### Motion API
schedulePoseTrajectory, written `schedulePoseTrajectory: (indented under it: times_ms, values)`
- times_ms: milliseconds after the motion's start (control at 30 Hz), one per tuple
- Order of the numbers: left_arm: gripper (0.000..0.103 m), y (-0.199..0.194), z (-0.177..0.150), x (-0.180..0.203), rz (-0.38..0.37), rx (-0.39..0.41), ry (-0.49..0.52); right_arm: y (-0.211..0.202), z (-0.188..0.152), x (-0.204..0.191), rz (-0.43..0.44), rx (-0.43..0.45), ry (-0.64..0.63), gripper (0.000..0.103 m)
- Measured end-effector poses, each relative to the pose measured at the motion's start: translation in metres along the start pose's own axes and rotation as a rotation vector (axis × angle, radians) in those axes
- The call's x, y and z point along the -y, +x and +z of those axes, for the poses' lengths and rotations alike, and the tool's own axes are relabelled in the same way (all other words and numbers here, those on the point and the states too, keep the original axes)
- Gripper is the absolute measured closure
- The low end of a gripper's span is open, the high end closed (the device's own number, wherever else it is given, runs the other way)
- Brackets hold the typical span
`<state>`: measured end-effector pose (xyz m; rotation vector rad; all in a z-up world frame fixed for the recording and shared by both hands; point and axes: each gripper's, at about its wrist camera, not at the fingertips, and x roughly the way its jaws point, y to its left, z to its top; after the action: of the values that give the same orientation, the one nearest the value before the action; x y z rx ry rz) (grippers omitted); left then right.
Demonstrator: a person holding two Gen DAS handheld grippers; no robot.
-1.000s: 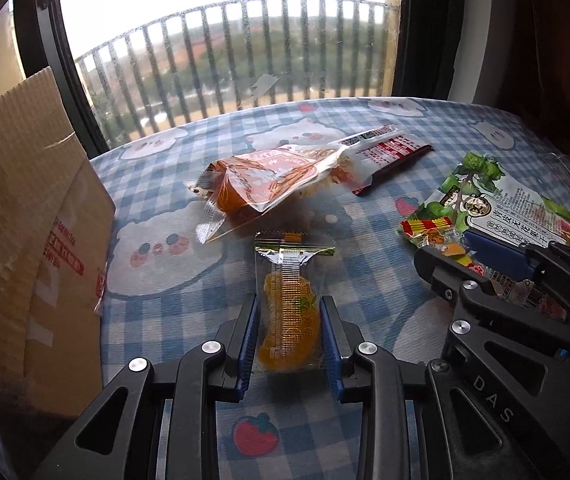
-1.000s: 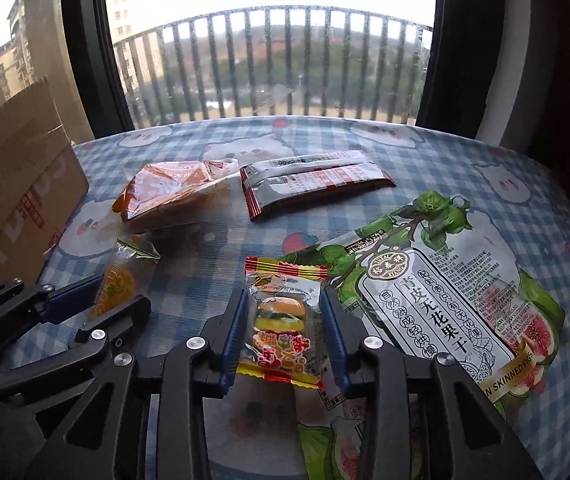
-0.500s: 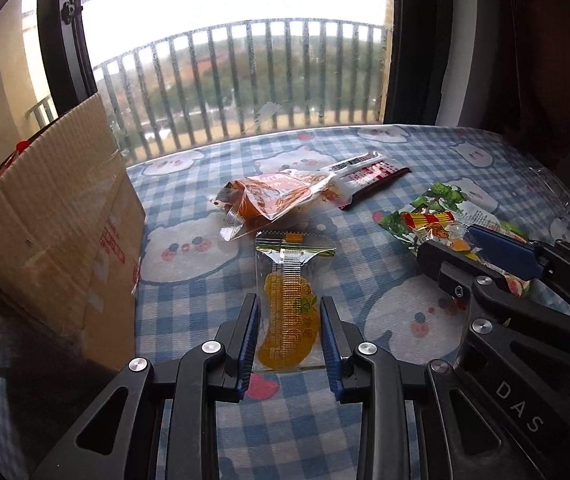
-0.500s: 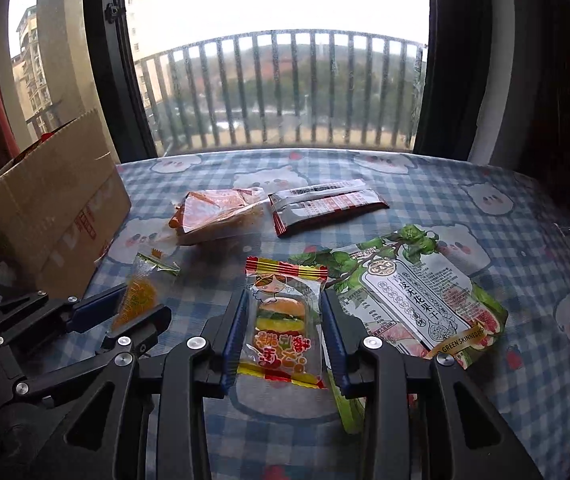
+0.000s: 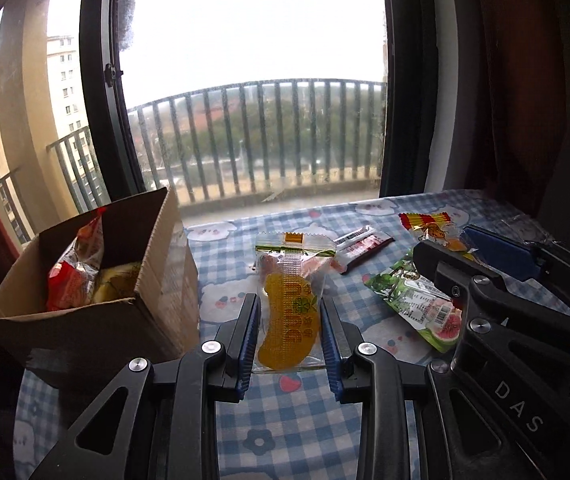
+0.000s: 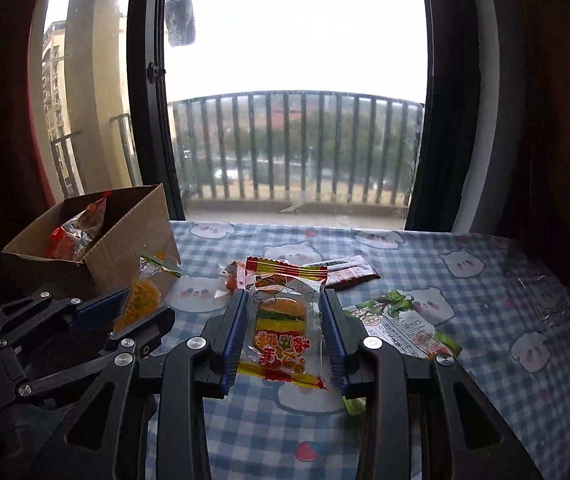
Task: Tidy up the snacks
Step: 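Lift both held packs and carry them over the cardboard box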
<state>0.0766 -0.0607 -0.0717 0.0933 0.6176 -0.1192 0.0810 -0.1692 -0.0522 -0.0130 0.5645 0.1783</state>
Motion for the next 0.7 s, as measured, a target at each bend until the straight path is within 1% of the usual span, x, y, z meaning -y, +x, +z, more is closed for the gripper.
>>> schedulePoseTrajectory:
  times_ms: [167, 333, 567, 700]
  values:
    - [0.074, -0.027, 0.011, -0.015, 0.015, 0.056, -0.016, -0.024, 0.017, -0.017, 0.009, 0.061, -0.019, 0.064]
    - [0.074, -0.046, 0.017, -0.037, 0.036, 0.104, -0.036, -0.035, 0.035, -0.037, 0.025, 0.107, -0.040, 0.064]
    - [0.074, -0.053, 0.030, -0.085, 0.084, 0.146, -0.062, -0.027, 0.062, -0.078, 0.072, 0.154, -0.067, 0.063]
    - [0.074, -0.044, 0.035, -0.114, 0.120, 0.145, -0.079, -0.011, 0.074, -0.101, 0.113, 0.168, -0.059, 0.063]
